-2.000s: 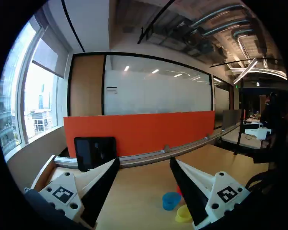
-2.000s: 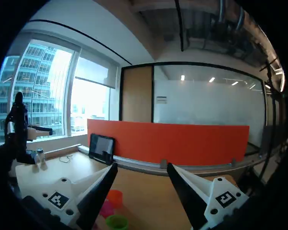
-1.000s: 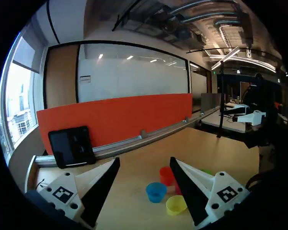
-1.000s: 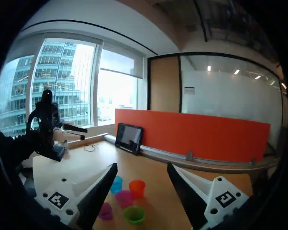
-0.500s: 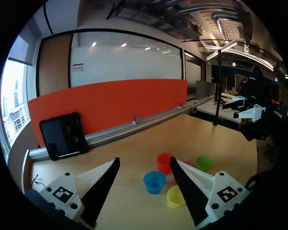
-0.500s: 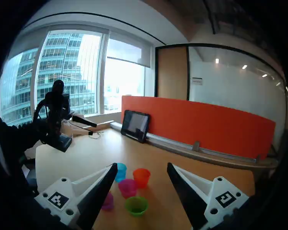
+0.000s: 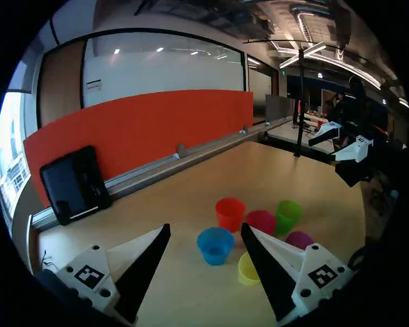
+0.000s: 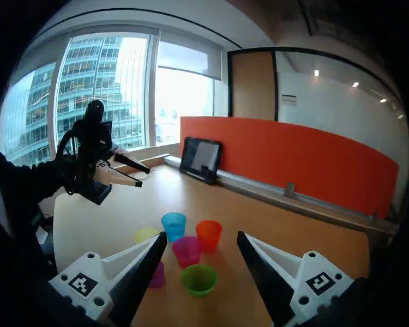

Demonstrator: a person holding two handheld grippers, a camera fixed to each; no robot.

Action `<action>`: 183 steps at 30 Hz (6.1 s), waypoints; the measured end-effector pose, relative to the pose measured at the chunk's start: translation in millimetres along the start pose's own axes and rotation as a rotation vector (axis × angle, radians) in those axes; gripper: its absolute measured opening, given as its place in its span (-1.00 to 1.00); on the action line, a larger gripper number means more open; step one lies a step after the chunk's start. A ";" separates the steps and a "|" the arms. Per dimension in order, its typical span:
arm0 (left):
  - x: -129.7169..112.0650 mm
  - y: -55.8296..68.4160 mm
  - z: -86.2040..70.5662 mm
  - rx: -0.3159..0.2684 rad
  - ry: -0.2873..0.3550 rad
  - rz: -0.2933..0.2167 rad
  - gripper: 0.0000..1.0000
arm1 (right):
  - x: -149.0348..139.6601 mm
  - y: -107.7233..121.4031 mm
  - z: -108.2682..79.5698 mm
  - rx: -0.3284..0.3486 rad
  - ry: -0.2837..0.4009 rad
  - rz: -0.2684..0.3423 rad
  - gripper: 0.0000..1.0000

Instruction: Pour water

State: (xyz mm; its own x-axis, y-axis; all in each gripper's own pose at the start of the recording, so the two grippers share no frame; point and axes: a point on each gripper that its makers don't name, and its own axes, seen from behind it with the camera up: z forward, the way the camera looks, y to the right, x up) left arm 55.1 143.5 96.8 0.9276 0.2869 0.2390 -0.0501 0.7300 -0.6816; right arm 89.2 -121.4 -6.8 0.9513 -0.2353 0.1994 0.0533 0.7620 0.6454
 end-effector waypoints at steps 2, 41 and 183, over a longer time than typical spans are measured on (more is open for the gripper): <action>-4.6 1.7 5.1 -0.008 -0.016 0.009 0.93 | -5.6 -0.3 1.9 0.004 -0.013 0.001 1.00; -83.4 19.5 80.3 -0.125 -0.268 0.049 0.93 | -84.6 1.2 26.3 0.039 -0.159 -0.008 0.99; 20.2 25.3 -13.5 0.002 0.150 -0.006 0.78 | -171.9 1.4 91.2 0.022 -0.293 -0.032 1.00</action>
State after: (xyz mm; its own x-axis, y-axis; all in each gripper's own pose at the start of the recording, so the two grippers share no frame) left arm 77.6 159.4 75.0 0.9728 0.1869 0.1372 -0.0450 0.7326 -0.6791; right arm -102.0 -134.9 27.0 0.8206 -0.4255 0.3815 0.0720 0.7392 0.6696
